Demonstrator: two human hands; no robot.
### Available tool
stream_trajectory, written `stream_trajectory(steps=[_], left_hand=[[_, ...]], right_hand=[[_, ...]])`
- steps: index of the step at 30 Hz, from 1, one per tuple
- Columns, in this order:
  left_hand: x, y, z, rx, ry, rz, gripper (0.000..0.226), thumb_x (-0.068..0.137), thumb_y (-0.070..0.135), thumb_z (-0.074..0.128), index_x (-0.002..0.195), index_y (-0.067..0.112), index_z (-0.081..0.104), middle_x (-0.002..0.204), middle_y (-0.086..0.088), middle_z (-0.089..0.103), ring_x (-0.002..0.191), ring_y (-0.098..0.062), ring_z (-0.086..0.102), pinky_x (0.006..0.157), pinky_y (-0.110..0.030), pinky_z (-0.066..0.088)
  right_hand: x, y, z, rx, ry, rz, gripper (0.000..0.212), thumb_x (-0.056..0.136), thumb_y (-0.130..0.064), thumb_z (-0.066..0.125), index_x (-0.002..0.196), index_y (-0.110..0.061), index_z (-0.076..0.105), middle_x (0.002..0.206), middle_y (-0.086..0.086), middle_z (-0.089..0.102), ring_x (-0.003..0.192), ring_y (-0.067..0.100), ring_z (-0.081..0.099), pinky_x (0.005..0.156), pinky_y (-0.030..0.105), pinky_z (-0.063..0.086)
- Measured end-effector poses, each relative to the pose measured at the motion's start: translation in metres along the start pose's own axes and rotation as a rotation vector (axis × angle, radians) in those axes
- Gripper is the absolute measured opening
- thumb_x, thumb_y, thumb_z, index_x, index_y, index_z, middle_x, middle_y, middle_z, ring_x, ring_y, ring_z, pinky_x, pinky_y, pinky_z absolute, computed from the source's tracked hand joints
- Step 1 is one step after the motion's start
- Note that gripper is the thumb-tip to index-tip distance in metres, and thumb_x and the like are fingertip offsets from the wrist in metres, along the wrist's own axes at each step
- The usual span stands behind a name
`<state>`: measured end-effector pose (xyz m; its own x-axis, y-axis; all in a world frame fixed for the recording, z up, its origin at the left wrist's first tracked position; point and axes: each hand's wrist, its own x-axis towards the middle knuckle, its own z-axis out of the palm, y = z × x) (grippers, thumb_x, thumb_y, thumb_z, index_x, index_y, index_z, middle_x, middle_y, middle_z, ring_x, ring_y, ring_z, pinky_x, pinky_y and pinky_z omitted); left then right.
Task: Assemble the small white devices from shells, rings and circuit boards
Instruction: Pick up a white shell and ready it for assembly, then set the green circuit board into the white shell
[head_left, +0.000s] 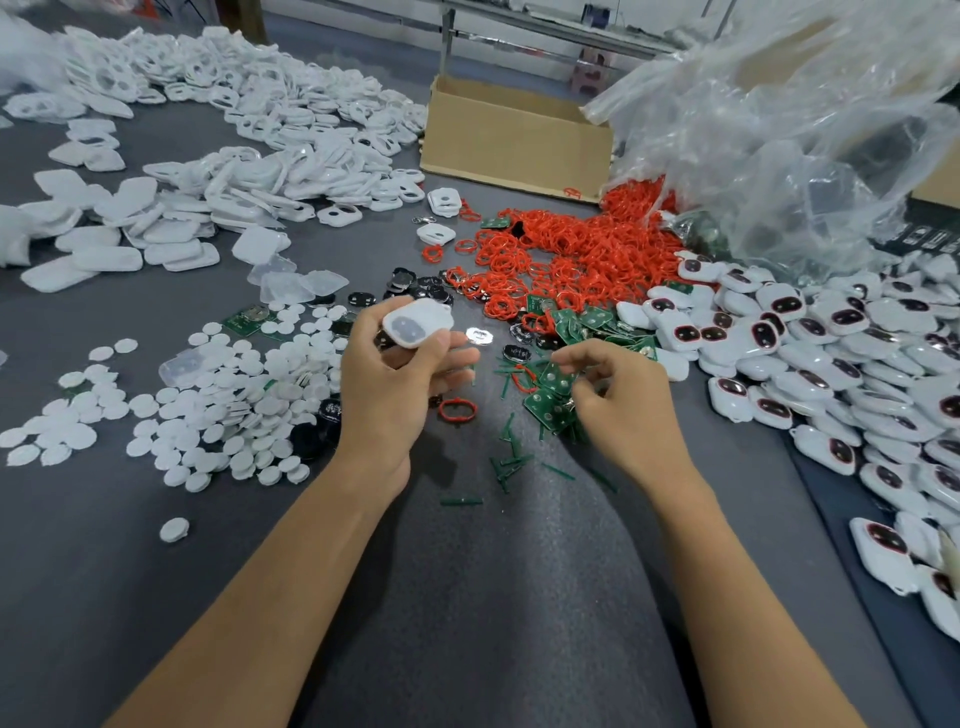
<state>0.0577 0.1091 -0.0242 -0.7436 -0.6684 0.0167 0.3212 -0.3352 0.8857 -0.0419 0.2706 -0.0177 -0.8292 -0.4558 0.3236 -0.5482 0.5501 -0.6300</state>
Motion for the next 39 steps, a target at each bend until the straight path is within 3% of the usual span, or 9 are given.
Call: stream_trajectory(steps=[6, 11, 16, 19, 22, 25, 29, 34, 39], left_hand=[[0.002, 0.0, -0.002, -0.029, 0.114, 0.062, 0.034, 0.092, -0.005, 0.058, 0.121, 0.013, 0.051, 0.077, -0.01, 0.074, 0.068, -0.023, 0.073, 0.058, -0.024, 0.055], [0.0, 0.0, 0.001, -0.014, 0.104, 0.045, 0.037, 0.092, -0.005, 0.059, 0.124, 0.011, 0.05, 0.077, -0.01, 0.074, 0.065, -0.021, 0.073, 0.057, -0.023, 0.055], [-0.004, 0.001, 0.002, 0.006, 0.041, 0.012, 0.035, 0.091, -0.007, 0.059, 0.119, 0.013, 0.054, 0.075, -0.008, 0.075, 0.065, -0.02, 0.073, 0.057, -0.023, 0.057], [-0.006, 0.001, 0.003, 0.023, 0.014, -0.005, 0.036, 0.089, -0.008, 0.061, 0.117, 0.013, 0.056, 0.073, -0.006, 0.074, 0.064, -0.019, 0.072, 0.056, -0.023, 0.057], [-0.008, 0.001, 0.004, 0.037, -0.015, -0.036, 0.034, 0.089, -0.006, 0.063, 0.11, 0.02, 0.059, 0.072, -0.004, 0.074, 0.064, -0.017, 0.072, 0.052, -0.027, 0.057], [-0.009, 0.001, 0.005, 0.045, -0.043, -0.059, 0.032, 0.089, -0.004, 0.064, 0.104, 0.024, 0.059, 0.071, -0.005, 0.074, 0.063, -0.016, 0.072, 0.051, -0.03, 0.056], [-0.011, 0.002, 0.005, 0.087, -0.062, -0.066, 0.032, 0.088, -0.003, 0.065, 0.103, 0.025, 0.059, 0.07, -0.006, 0.074, 0.065, -0.017, 0.072, 0.055, -0.032, 0.057], [-0.011, 0.001, 0.006, 0.12, -0.078, -0.077, 0.035, 0.087, -0.005, 0.066, 0.113, 0.017, 0.059, 0.079, -0.014, 0.075, 0.066, -0.019, 0.072, 0.061, -0.03, 0.059], [-0.01, -0.001, 0.006, 0.123, -0.101, -0.093, 0.038, 0.084, -0.008, 0.067, 0.112, 0.016, 0.06, 0.086, -0.02, 0.073, 0.065, -0.021, 0.072, 0.062, -0.026, 0.059]], right_hand=[[0.022, -0.016, 0.012, -0.065, -0.035, -0.051, 0.034, 0.081, 0.009, 0.05, 0.099, -0.01, 0.071, 0.089, -0.001, 0.069, 0.076, 0.007, 0.057, 0.071, 0.008, 0.04], [0.057, -0.028, 0.026, -0.23, -0.115, -0.114, 0.035, 0.08, 0.007, 0.049, 0.107, -0.006, 0.068, 0.105, 0.01, 0.07, 0.098, 0.024, 0.063, 0.088, 0.032, 0.047], [0.087, -0.026, 0.039, -0.525, -0.301, -0.123, 0.045, 0.092, -0.018, 0.056, 0.136, -0.014, 0.047, 0.134, 0.012, 0.053, 0.124, 0.034, 0.042, 0.1, 0.043, 0.038], [0.093, -0.026, 0.042, -0.58, -0.307, -0.157, 0.033, 0.091, -0.025, 0.06, 0.123, -0.018, 0.057, 0.123, 0.01, 0.059, 0.117, 0.034, 0.047, 0.094, 0.043, 0.042], [0.089, -0.027, 0.039, -0.476, -0.276, -0.145, 0.024, 0.086, -0.022, 0.067, 0.109, -0.021, 0.063, 0.112, 0.006, 0.065, 0.107, 0.03, 0.057, 0.082, 0.041, 0.05], [0.081, -0.024, 0.033, -0.335, -0.242, -0.113, 0.024, 0.081, -0.02, 0.072, 0.104, -0.022, 0.065, 0.102, 0.002, 0.068, 0.098, 0.025, 0.059, 0.083, 0.04, 0.05], [0.059, -0.021, 0.018, -0.082, -0.125, -0.092, 0.022, 0.076, -0.01, 0.075, 0.093, -0.02, 0.066, 0.074, 0.002, 0.065, 0.065, 0.013, 0.053, 0.069, 0.03, 0.046], [0.021, -0.015, 0.006, 0.118, -0.14, -0.032, 0.032, 0.076, 0.001, 0.073, 0.092, -0.026, 0.068, 0.078, -0.002, 0.069, 0.072, 0.014, 0.064, 0.072, 0.026, 0.051], [0.003, -0.012, 0.0, 0.214, -0.118, 0.017, 0.034, 0.076, 0.001, 0.073, 0.091, -0.029, 0.069, 0.084, 0.0, 0.069, 0.063, 0.009, 0.054, 0.07, 0.03, 0.052]])
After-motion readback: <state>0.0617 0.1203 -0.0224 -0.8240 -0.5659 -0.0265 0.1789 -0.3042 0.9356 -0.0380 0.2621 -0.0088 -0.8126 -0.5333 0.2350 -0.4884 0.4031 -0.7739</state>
